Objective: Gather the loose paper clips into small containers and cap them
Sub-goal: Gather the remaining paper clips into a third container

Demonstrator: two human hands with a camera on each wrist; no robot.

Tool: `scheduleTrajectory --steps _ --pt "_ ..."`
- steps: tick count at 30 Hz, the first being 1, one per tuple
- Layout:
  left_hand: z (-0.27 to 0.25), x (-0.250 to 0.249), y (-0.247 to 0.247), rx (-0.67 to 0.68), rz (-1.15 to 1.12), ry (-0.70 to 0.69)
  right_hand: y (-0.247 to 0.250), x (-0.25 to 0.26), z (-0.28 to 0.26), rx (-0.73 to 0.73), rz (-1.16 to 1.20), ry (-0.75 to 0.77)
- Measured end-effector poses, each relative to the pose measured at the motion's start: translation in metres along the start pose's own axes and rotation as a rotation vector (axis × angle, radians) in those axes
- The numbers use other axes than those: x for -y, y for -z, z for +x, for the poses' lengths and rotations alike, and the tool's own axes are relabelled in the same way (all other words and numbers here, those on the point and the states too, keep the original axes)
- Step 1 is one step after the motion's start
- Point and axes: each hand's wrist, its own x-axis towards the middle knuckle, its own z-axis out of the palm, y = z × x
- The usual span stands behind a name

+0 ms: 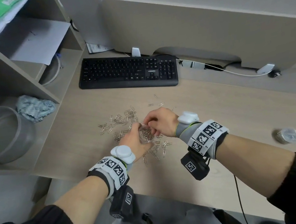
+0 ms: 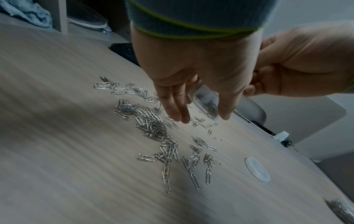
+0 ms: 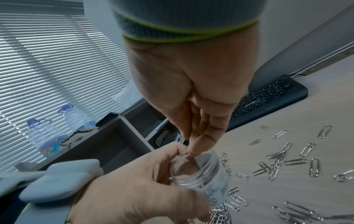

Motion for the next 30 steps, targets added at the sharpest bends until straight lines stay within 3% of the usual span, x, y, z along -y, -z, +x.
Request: scheduleTrajectory --steps 3,6,10,13,19,22,28,30 --pt "0.003 0.005 0.006 -0.013 0.03 0.043 0.006 -0.009 0.013 -0.068 0.054 -0.04" --pt "0.007 0.011 0.011 -0.016 0.031 0.095 0.024 -0.035 0.028 -0.216 0.018 -0.204" --pt "0.015 0.027 0.02 -0.05 -0.012 0.136 0.048 -0.069 0.056 -0.196 -0.344 -0.429" --pt "0.02 0.039 0.028 -0.064 -0.009 0.154 0.061 -0.079 0.073 -0.135 -0.581 -0.513" --pt "0.03 0.062 0.041 -0.098 -0.04 0.194 0.046 -0.07 0.126 -0.203 -0.673 -0.505" --pt "0.03 0.066 0.046 -0.101 -0.047 0.205 0.028 -0.054 0.144 -0.172 -0.793 -0.403" --pt "0.034 0.07 0.053 -0.084 -0.052 0.229 0.008 -0.045 0.146 -0.116 -0.955 -0.227" --pt "0.034 0.071 0.053 -0.09 -0.057 0.216 -0.006 -0.048 0.14 -0.139 -0.914 -0.219"
